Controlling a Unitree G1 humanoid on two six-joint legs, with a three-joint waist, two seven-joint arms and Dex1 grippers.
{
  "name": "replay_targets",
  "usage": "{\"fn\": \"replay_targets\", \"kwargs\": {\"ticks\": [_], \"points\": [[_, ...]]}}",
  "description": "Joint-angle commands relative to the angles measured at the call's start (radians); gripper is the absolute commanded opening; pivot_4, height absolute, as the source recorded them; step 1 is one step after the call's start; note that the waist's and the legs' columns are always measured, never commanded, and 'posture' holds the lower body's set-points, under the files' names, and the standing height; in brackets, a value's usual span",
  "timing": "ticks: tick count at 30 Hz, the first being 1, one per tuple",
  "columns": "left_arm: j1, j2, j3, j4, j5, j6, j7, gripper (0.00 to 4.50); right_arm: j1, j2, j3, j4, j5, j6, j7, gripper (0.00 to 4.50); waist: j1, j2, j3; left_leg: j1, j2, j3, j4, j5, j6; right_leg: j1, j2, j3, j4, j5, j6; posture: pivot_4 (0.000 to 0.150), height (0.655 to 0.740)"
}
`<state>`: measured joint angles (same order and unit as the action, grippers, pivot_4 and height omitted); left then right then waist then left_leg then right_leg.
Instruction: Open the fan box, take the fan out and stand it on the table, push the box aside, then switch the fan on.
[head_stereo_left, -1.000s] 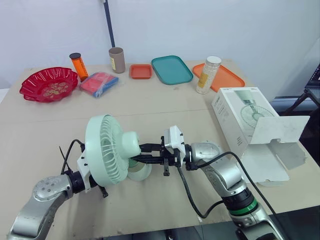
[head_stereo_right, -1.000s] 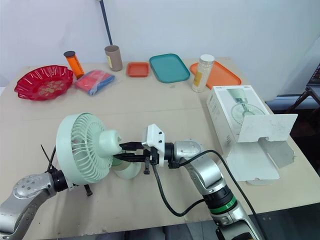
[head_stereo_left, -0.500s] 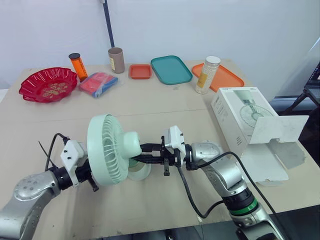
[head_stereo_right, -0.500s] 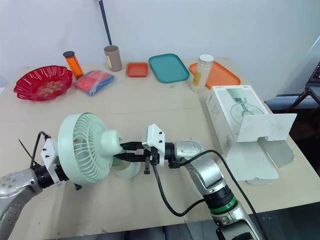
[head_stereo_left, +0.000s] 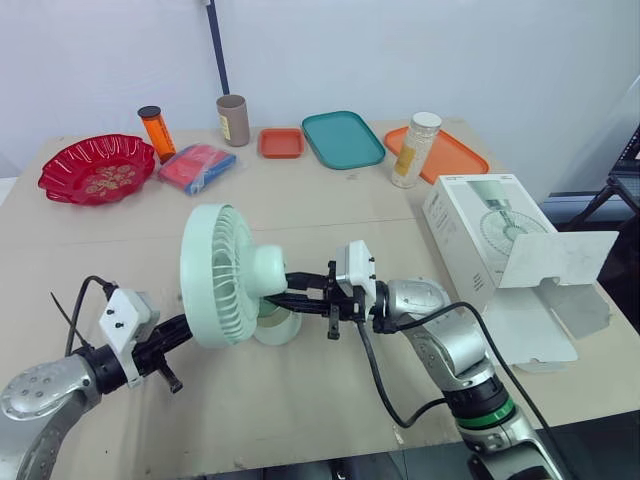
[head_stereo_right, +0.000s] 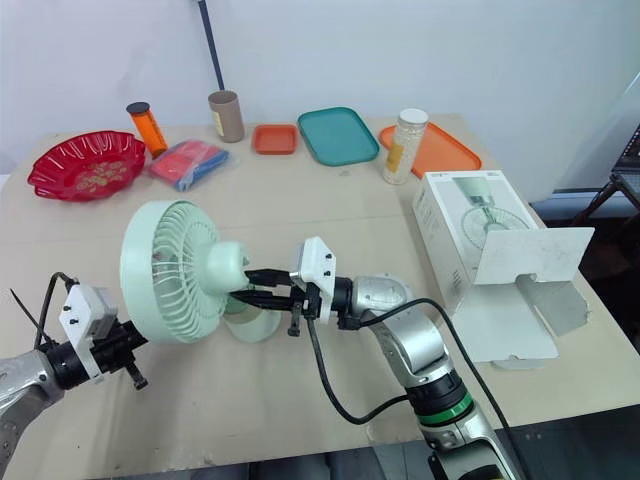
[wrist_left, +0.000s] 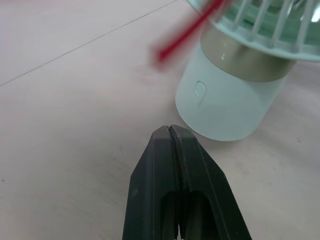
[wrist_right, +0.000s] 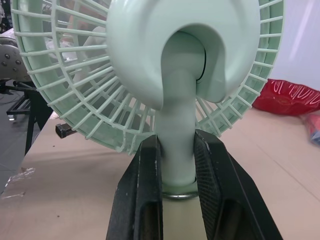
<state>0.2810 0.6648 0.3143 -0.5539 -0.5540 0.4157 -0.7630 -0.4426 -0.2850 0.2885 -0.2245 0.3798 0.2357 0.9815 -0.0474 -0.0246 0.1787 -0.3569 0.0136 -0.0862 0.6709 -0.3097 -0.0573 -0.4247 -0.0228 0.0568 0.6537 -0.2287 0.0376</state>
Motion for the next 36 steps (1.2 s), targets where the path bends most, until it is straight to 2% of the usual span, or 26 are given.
{"fn": "replay_targets", "kwargs": {"ticks": [1, 17, 36], "points": [[0.009, 0.004, 0.035, -0.043, -0.018, 0.007, 0.015, 0.09, -0.018, 0.009, -0.021, -0.028, 0.006, -0.072, 0.01, 0.31, 0.0, 0.0, 0.0, 0.0, 0.0, 0.0, 0.0, 0.0, 0.0, 0.0, 0.0, 0.0, 0.0, 0.0, 0.0, 0.15, 0.74], [0.028, 0.014, 0.061, -0.083, -0.037, 0.053, 0.033, 0.09, 0.002, 0.01, -0.009, 0.07, -0.028, -0.141, 0.035, 0.31, 0.0, 0.0, 0.0, 0.0, 0.0, 0.0, 0.0, 0.0, 0.0, 0.0, 0.0, 0.0, 0.0, 0.0, 0.0, 0.15, 0.74], [0.012, 0.007, 0.044, -0.078, -0.031, 0.052, 0.037, 0.09, 0.011, 0.008, -0.002, 0.092, -0.041, -0.146, 0.036, 0.31, 0.0, 0.0, 0.0, 0.001, 0.0, 0.0, 0.0, 0.0, 0.0, 0.0, 0.0, 0.0, 0.0, 0.0, 0.0, 0.15, 0.74]]}}
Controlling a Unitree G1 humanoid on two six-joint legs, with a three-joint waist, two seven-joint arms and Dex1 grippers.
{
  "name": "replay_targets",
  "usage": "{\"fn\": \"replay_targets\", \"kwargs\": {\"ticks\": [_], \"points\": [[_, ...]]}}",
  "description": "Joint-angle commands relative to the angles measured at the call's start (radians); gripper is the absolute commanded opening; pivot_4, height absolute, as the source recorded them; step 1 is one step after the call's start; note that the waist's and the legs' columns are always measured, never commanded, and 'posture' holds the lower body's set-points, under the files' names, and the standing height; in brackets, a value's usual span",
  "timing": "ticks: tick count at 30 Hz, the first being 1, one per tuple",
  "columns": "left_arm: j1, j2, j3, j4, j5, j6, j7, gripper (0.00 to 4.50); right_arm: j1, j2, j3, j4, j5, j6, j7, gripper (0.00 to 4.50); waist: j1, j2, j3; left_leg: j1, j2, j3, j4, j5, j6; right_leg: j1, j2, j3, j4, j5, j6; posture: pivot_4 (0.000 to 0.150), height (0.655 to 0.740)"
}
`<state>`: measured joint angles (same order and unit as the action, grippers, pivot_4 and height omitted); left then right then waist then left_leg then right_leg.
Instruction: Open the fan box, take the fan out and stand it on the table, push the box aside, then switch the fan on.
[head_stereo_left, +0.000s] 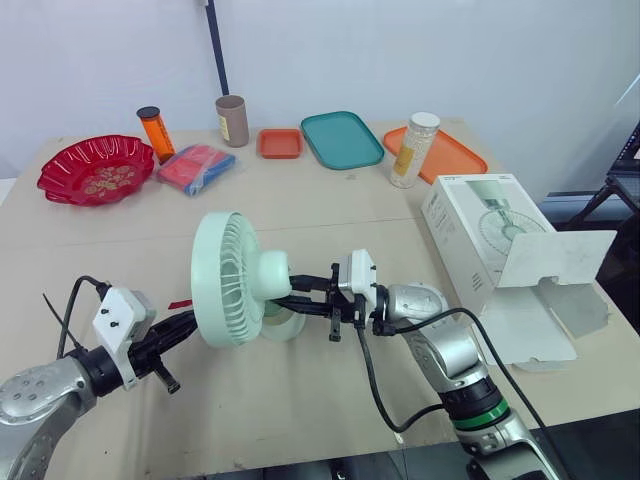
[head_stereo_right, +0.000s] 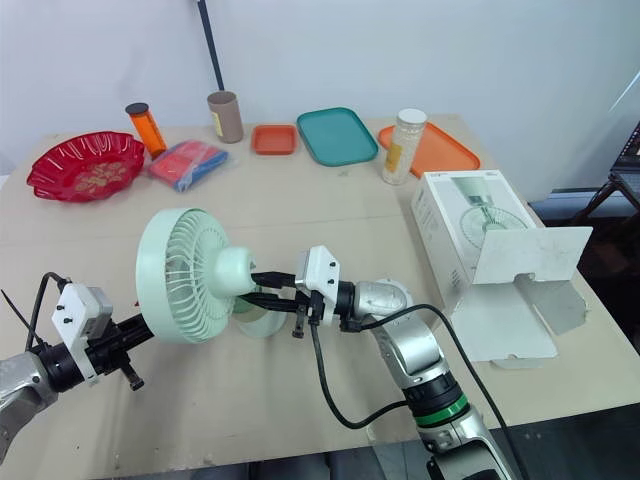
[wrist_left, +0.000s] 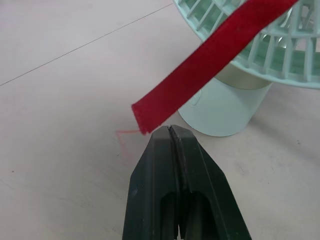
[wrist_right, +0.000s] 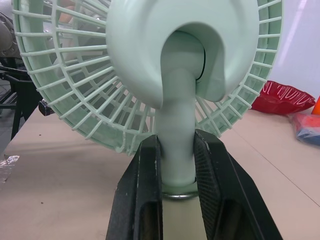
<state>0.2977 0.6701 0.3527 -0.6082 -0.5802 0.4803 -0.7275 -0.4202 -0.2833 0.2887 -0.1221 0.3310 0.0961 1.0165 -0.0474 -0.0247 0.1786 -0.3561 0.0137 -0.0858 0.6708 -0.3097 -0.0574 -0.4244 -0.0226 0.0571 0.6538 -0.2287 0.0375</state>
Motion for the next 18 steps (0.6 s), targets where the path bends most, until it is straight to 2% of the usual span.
{"fn": "replay_targets", "kwargs": {"ticks": [1, 2, 4, 7, 8, 11, 18], "points": [[-0.004, 0.0, 0.005, -0.023, -0.003, -0.014, 0.003, 0.09, -0.014, 0.006, -0.003, -0.013, 0.008, -0.004, 0.001, 0.31, 0.0, 0.0, 0.0, 0.0, 0.0, 0.0, 0.0, 0.0, 0.0, 0.0, 0.0, 0.0, 0.0, 0.0, 0.0, 0.15, 0.74], [-0.006, -0.002, 0.002, -0.022, -0.001, -0.016, 0.004, 0.09, -0.017, 0.006, -0.004, -0.013, 0.01, -0.004, 0.002, 0.31, 0.0, 0.0, 0.0, 0.0, 0.0, 0.0, 0.0, 0.0, 0.0, 0.0, 0.0, 0.0, 0.0, 0.0, 0.0, 0.15, 0.74], [-0.008, -0.005, -0.003, -0.019, 0.003, -0.02, 0.006, 0.0, -0.022, 0.006, -0.006, -0.013, 0.011, -0.005, 0.003, 1.36, 0.0, 0.0, 0.0, 0.0, 0.0, 0.0, 0.0, 0.0, 0.0, 0.0, 0.0, 0.0, 0.0, 0.0, 0.0, 0.15, 0.74], [-0.012, -0.01, -0.007, -0.016, 0.008, -0.023, 0.008, 0.0, -0.028, 0.006, -0.009, -0.013, 0.012, -0.003, 0.004, 2.45, 0.0, 0.0, 0.0, 0.0, 0.0, 0.0, 0.0, 0.0, 0.0, 0.0, 0.0, 0.0, 0.0, 0.0, 0.0, 0.15, 0.74], [-0.012, -0.013, -0.007, -0.016, 0.01, -0.025, 0.009, 0.0, -0.029, 0.005, -0.01, -0.014, 0.012, -0.004, 0.004, 3.08, 0.0, 0.0, 0.0, 0.0, 0.0, 0.0, 0.0, 0.0, 0.0, 0.0, 0.0, 0.0, 0.0, 0.0, 0.0, 0.15, 0.74], [-0.015, -0.02, -0.011, -0.015, 0.017, -0.03, 0.012, 0.0, -0.035, 0.005, -0.011, -0.009, 0.011, -0.007, 0.005, 4.37, 0.0, 0.0, 0.0, 0.0, 0.0, 0.0, 0.0, 0.0, 0.0, 0.0, 0.0, 0.0, 0.0, 0.0, 0.0, 0.15, 0.74], [-0.019, -0.026, -0.018, -0.013, 0.022, -0.035, 0.015, 0.0, -0.037, 0.005, -0.011, -0.007, 0.011, -0.01, 0.006, 4.45, 0.0, 0.0, 0.0, 0.0, 0.0, 0.0, 0.0, 0.0, 0.0, 0.0, 0.0, 0.0, 0.0, 0.0, 0.0, 0.15, 0.74]]}}
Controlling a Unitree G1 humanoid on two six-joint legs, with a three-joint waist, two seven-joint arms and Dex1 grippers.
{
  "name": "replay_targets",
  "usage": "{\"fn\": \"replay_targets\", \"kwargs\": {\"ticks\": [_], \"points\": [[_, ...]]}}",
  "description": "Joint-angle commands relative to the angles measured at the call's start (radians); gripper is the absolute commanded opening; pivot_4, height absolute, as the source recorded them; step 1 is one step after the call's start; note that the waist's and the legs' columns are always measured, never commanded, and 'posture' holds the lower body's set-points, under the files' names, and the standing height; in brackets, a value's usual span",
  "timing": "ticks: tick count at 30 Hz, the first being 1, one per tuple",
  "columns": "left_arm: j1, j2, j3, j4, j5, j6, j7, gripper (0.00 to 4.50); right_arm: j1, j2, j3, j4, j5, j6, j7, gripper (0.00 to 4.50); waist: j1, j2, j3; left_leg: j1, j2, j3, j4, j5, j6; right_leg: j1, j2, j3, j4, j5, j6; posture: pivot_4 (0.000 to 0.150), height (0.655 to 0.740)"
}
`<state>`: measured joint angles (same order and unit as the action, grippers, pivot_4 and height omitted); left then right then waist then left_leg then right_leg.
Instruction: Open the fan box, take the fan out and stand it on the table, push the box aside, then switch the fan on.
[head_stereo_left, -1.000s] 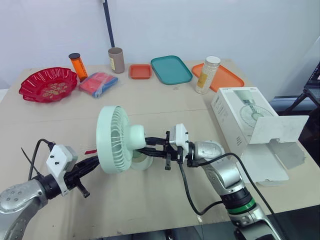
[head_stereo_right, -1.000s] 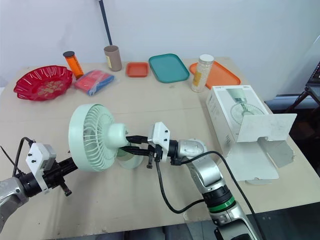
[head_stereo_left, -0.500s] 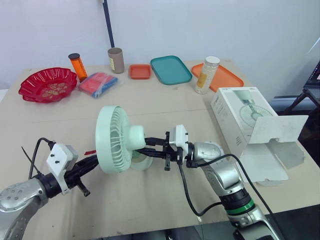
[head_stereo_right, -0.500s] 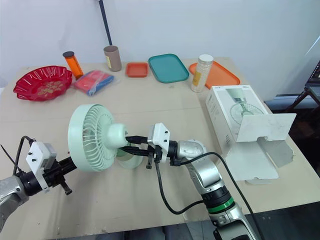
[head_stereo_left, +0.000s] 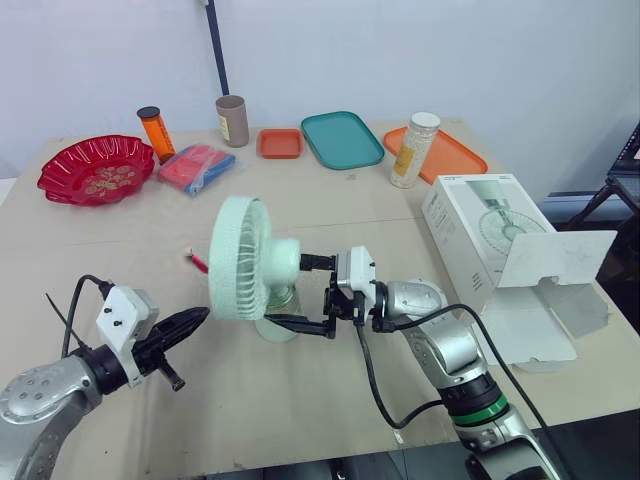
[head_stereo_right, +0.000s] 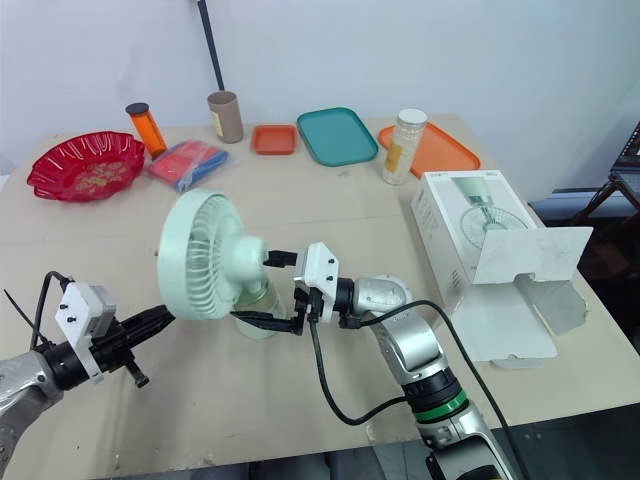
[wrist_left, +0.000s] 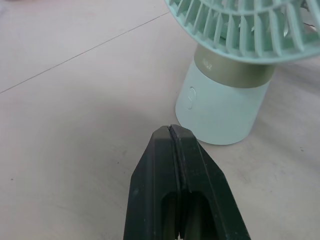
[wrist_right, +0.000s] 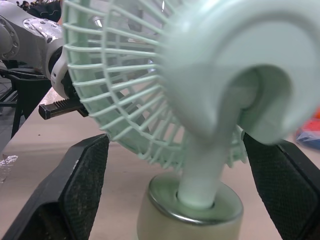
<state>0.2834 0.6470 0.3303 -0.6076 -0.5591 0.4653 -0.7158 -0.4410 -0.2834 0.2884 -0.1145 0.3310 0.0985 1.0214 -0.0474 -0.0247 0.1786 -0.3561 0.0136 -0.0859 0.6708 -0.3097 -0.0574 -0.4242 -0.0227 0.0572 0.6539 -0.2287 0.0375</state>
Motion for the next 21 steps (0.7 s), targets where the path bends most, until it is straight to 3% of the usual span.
{"fn": "replay_targets", "kwargs": {"ticks": [1, 11, 21], "points": [[-0.005, -0.003, 0.002, -0.014, 0.002, -0.02, 0.004, 0.0, -0.016, 0.005, -0.011, -0.015, 0.011, -0.012, 0.001, 4.45, 0.0, 0.0, 0.0, 0.0, 0.0, 0.0, 0.0, 0.0, 0.0, 0.0, 0.0, 0.0, 0.0, 0.0, 0.0, 0.15, 0.74], [-0.005, 0.003, 0.004, -0.003, 0.002, -0.031, -0.007, 0.0, -0.002, -0.024, -0.021, -0.028, 0.006, -0.01, 0.002, 4.45, 0.0, 0.0, 0.0, 0.0, 0.0, 0.0, 0.0, 0.0, 0.0, 0.0, 0.0, 0.0, 0.0, 0.0, 0.0, 0.15, 0.74], [0.014, 0.002, 0.013, 0.006, 0.012, -0.065, -0.031, 0.0, 0.044, -0.147, -0.073, -0.095, 0.029, 0.059, 0.005, 4.45, 0.0, 0.0, 0.0, 0.0, 0.0, 0.0, 0.0, 0.0, 0.0, 0.0, 0.0, 0.0, 0.0, 0.0, 0.0, 0.15, 0.74]]}}
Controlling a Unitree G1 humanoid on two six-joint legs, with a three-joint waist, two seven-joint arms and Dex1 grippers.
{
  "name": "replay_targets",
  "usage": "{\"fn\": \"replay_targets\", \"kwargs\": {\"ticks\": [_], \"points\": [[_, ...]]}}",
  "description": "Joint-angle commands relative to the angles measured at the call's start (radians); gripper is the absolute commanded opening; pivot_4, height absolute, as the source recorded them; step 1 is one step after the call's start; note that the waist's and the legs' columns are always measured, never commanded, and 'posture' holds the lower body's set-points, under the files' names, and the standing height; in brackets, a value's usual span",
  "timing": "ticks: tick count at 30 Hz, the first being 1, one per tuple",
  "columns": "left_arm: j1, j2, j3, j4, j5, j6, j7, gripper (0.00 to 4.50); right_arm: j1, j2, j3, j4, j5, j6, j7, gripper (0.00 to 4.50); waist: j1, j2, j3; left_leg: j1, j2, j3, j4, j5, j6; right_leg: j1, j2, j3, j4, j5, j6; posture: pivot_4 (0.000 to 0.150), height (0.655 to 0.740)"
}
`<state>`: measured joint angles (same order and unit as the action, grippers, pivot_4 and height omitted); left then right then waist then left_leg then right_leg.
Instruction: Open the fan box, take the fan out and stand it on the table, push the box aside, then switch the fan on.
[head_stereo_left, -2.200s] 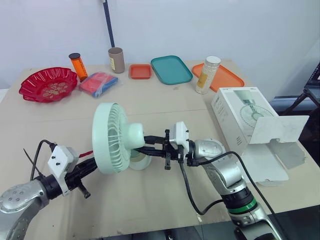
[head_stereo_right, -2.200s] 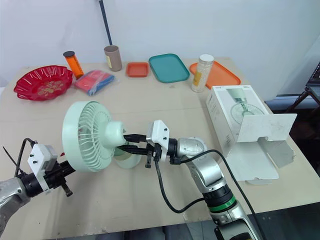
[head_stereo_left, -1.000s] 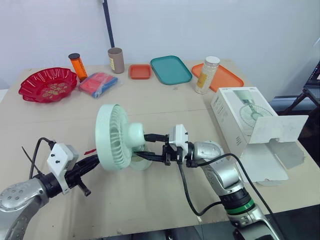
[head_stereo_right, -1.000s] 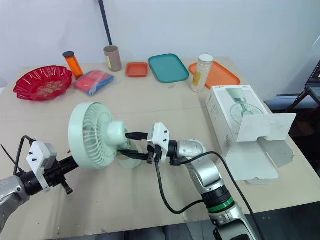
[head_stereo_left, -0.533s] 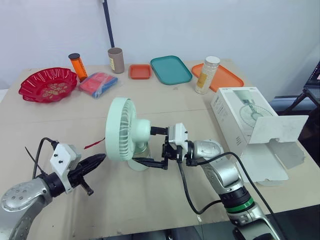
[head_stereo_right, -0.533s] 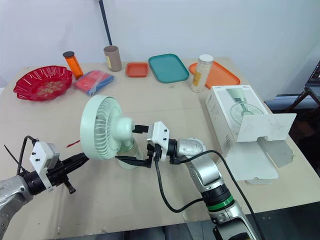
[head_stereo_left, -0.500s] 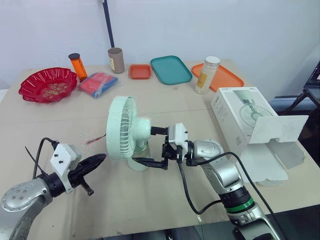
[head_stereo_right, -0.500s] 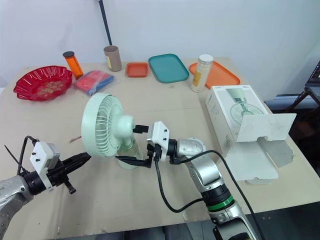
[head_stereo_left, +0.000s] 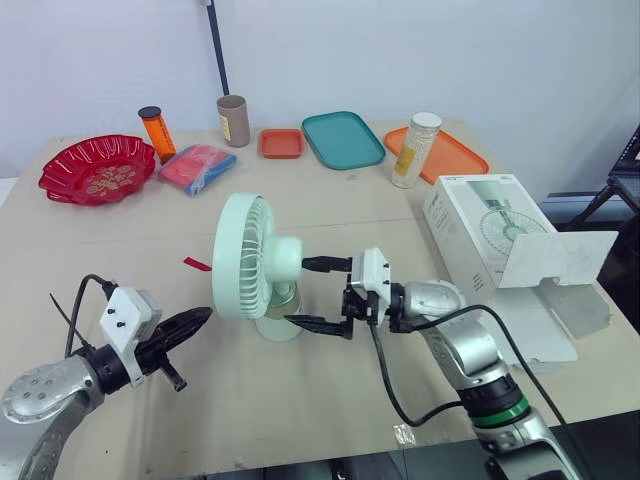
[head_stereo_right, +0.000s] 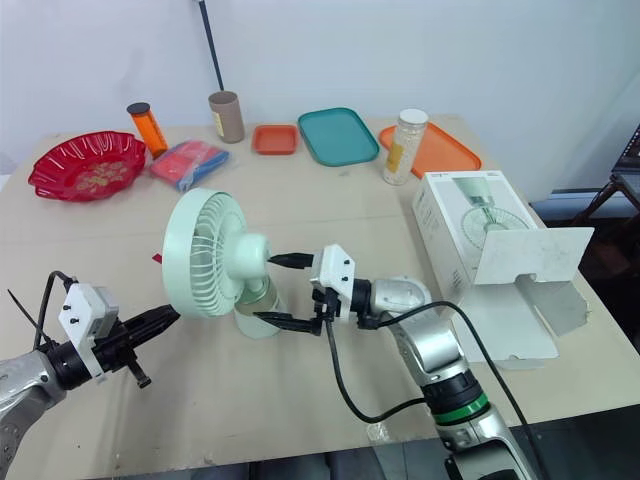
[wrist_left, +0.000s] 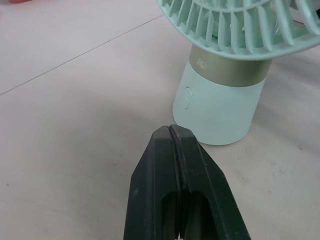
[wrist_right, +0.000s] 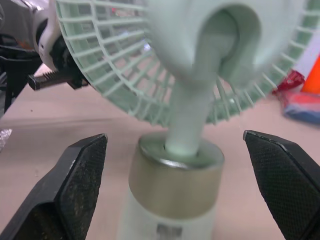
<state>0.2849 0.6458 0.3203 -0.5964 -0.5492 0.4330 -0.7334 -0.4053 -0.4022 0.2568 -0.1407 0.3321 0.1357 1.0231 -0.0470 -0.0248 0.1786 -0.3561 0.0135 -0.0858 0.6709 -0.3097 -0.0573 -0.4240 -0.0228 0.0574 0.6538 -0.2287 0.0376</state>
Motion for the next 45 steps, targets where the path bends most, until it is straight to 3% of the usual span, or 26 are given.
{"fn": "replay_targets", "kwargs": {"ticks": [1, 5, 8, 19, 29, 45], "points": [[0.02, 0.004, 0.027, -0.006, 0.002, -0.039, -0.018, 0.0, 0.015, -0.043, -0.05, -0.084, 0.035, 0.038, -0.001, 4.45, 0.0, 0.0, 0.0, 0.0, 0.0, 0.0, 0.0, 0.0, 0.0, 0.0, 0.0, 0.0, 0.0, 0.0, 0.0, 0.15, 0.74], [0.045, 0.005, 0.045, -0.006, 0.004, -0.067, -0.036, 0.0, 0.048, -0.104, -0.1, -0.159, 0.064, 0.113, -0.024, 4.45, 0.001, 0.0, 0.0, 0.0, 0.0, 0.0, 0.0, 0.0, 0.0, 0.0, 0.0, 0.0, 0.0, 0.0, 0.0, 0.15, 0.74], [0.059, 0.006, 0.058, -0.009, 0.007, -0.081, -0.038, 0.71, 0.074, -0.141, -0.14, -0.212, 0.088, 0.18, -0.056, 4.5, 0.001, 0.0, 0.0, 0.0, 0.0, 0.0, 0.0, 0.0, 0.0, 0.0, 0.0, 0.0, 0.0, 0.0, 0.0, 0.15, 0.74], [0.161, 0.004, 0.123, -0.038, -0.016, -0.107, -0.082, 4.49, 0.235, -0.262, -0.294, -0.43, 0.189, 0.383, -0.169, 4.5, 0.002, 0.0, 0.0, 0.003, 0.0, 0.0, 0.0, 0.0, 0.001, 0.004, 0.001, 0.001, -0.001, -0.001, 0.001, 0.15, 0.74], [0.25, 0.018, 0.199, -0.032, -0.028, -0.135, -0.15, 4.49, 0.491, -0.346, -0.483, -0.528, 0.178, 0.318, -0.17, 4.5, 0.003, -0.001, -0.001, 0.005, -0.001, 0.001, 0.001, -0.003, 0.005, 0.007, 0.001, 0.003, -0.002, -0.004, 0.004, 0.15, 0.74], [0.373, -0.031, 0.293, -0.041, -0.013, -0.205, -0.186, 4.49, 0.633, -0.377, -0.594, -0.544, 0.152, 0.245, -0.162, 4.5, 0.003, -0.001, -0.001, 0.009, 0.0, 0.002, 0.0, -0.004, 0.007, 0.017, 0.003, 0.005, -0.003, -0.007, 0.004, 0.15, 0.74]]}}
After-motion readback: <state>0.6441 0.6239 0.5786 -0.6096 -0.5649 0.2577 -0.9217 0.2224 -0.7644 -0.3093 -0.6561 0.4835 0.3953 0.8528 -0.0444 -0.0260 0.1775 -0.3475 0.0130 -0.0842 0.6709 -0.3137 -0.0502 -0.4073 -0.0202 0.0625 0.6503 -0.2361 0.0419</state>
